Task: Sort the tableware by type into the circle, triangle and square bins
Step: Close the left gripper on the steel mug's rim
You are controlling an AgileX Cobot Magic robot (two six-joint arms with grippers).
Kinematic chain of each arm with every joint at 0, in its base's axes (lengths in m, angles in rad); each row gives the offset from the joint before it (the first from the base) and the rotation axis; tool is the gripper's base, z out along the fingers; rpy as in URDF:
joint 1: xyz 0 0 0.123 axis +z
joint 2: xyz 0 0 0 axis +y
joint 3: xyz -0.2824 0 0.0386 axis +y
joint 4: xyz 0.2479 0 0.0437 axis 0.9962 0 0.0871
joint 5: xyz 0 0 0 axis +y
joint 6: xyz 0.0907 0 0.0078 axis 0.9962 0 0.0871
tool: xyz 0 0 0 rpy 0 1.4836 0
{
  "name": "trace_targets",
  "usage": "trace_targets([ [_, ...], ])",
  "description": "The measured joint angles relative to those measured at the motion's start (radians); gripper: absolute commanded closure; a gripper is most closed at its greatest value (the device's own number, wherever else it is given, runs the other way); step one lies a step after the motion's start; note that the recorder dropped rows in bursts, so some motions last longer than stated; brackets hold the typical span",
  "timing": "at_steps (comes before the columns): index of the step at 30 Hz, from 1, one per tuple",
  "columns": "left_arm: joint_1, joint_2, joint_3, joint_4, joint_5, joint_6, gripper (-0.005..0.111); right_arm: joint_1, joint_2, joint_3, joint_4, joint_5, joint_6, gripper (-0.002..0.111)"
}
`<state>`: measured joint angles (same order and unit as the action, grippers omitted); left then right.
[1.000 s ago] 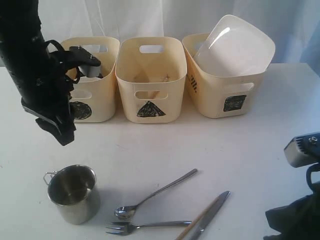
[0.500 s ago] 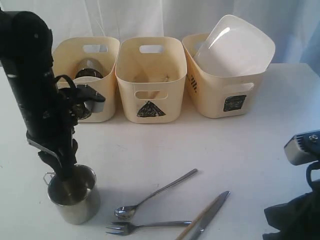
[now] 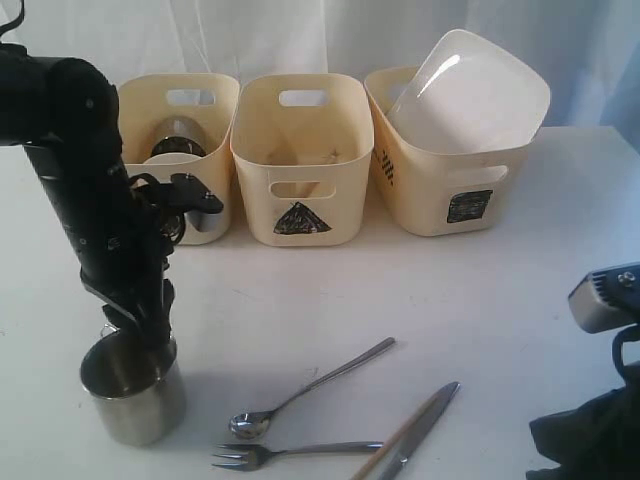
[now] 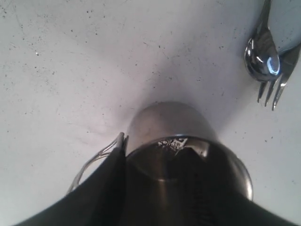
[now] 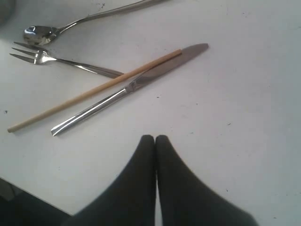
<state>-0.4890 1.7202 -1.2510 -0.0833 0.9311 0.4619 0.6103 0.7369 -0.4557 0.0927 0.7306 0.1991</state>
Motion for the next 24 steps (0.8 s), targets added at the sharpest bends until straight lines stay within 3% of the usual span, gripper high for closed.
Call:
trace_targets([
  [24, 0.000, 0.000, 0.000, 0.000, 0.043, 0.007, 0.063, 0.000, 0.000, 0.000, 0.002, 0.006, 0.002, 0.108],
])
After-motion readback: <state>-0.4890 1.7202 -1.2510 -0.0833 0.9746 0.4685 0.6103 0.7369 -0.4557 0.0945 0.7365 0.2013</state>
